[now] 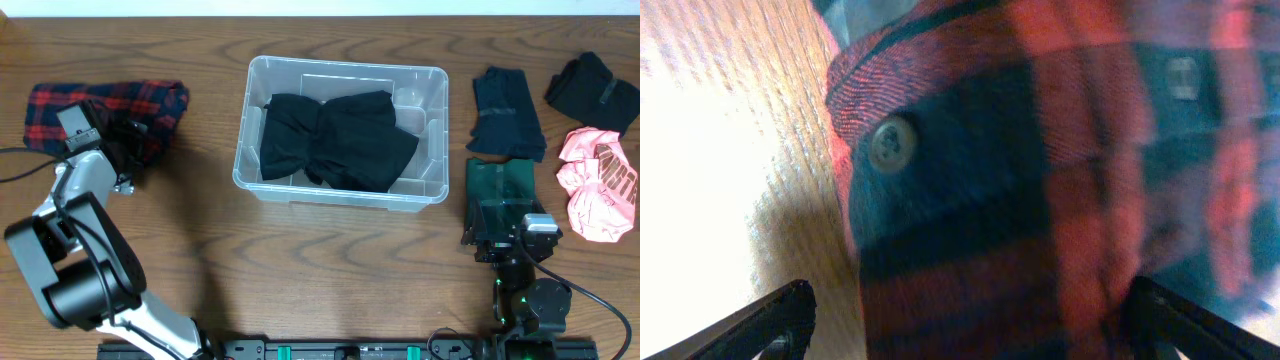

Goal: Pack container
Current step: 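Move the left gripper back to the red plaid shirt and grasp it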

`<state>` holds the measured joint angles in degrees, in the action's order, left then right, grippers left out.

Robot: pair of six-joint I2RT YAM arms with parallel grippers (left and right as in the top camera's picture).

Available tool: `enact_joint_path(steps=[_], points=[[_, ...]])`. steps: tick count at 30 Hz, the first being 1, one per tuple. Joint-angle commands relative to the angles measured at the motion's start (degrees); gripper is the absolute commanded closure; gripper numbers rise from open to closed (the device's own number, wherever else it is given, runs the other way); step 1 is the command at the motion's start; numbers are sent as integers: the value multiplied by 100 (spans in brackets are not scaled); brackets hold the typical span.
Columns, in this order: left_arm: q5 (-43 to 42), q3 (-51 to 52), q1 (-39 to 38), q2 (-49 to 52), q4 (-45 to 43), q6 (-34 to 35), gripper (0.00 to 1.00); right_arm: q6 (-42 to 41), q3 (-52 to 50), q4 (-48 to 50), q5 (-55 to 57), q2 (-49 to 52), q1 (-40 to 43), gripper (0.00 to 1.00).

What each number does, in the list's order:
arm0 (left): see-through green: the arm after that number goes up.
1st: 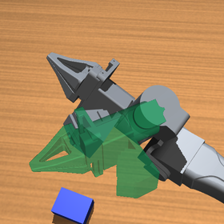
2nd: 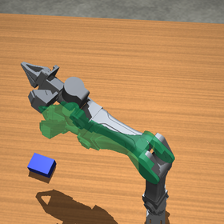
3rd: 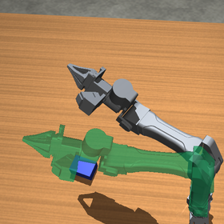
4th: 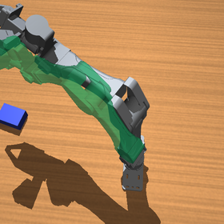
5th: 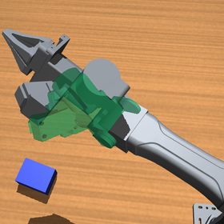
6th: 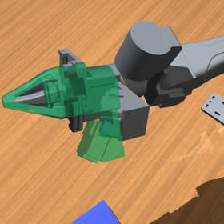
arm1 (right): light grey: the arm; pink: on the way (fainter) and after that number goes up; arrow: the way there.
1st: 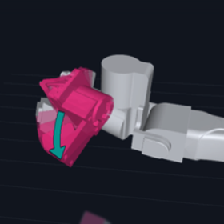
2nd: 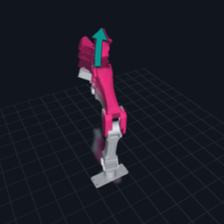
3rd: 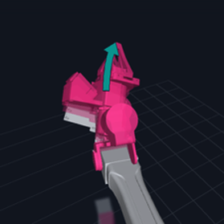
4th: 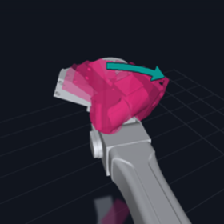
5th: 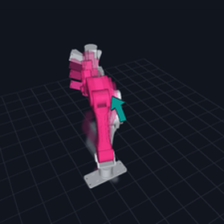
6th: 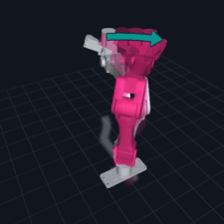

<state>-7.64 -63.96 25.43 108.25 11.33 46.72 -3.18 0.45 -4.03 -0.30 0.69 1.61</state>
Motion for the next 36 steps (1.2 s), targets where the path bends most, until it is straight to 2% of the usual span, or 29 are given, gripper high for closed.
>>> enact_joint_path(steps=[1,11,13,17,20,22,29,36], points=[[-81,-9,50,260,-151,96,2,66,-15,-20,-35,-35,-55,1],[-79,-9,50,494,-1064,122,2,66,-15,-22,-17,-35,-55,1],[-81,-9,52,494,-1274,122,14,66,-15,-22,-17,-35,-55,1],[-269,-9,52,492,-1475,122,66,66,-15,-20,-17,-35,-55,1],[-538,-9,52,481,-1495,125,85,66,-15,-22,-17,-35,-55,1],[-723,-9,52,461,-1495,125,94,66,-15,-20,-17,-35,-55,1],[-1248,-9,52,103,-1488,116,94,66,-15,-20,-17,-35,-55,1],[-1443,-9,52,-1078,-1213,48,94,66,-15,-20,-17,-35,-55,1]])
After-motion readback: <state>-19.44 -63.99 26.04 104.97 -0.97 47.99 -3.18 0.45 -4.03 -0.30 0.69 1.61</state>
